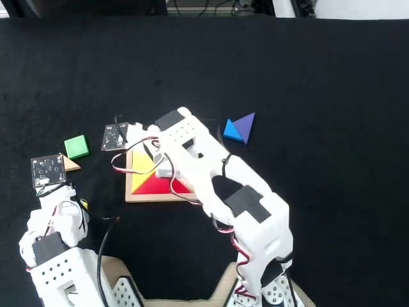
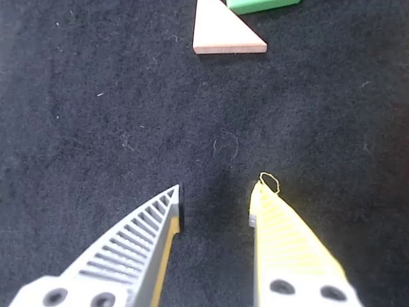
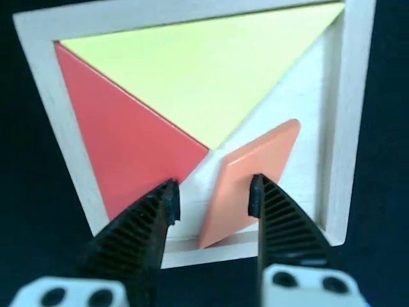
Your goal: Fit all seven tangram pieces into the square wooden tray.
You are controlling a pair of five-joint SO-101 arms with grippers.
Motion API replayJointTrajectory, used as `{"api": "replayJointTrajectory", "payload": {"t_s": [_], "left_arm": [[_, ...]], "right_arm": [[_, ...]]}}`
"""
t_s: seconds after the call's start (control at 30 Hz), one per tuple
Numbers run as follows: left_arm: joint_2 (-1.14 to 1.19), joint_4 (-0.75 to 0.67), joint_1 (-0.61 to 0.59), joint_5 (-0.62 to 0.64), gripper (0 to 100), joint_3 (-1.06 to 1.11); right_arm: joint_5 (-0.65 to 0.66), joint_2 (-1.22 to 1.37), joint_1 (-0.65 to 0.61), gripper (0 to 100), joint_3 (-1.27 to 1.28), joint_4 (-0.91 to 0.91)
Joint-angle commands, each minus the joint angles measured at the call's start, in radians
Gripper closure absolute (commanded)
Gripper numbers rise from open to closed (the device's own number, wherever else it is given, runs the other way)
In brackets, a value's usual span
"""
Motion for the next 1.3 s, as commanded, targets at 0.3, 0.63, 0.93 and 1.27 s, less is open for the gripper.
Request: {"api": "replayJointTrajectory", "payload": {"t_s": [0.3,0.63,0.93,1.27], "left_arm": [[-0.006,-0.012,0.001,-0.005,82,-0.004],[-0.006,-0.012,0.001,-0.005,82,-0.004],[-0.006,-0.012,0.001,-0.005,82,-0.004],[-0.006,-0.012,0.001,-0.005,82,-0.004]], "right_arm": [[0.009,0.002,0.023,80.8,-0.142,0.086],[0.026,0.004,0.031,80.8,-0.140,0.081],[0.037,0.004,0.049,80.8,-0.117,0.060],[0.037,0.045,0.038,80.8,-0.113,0.035]]}}
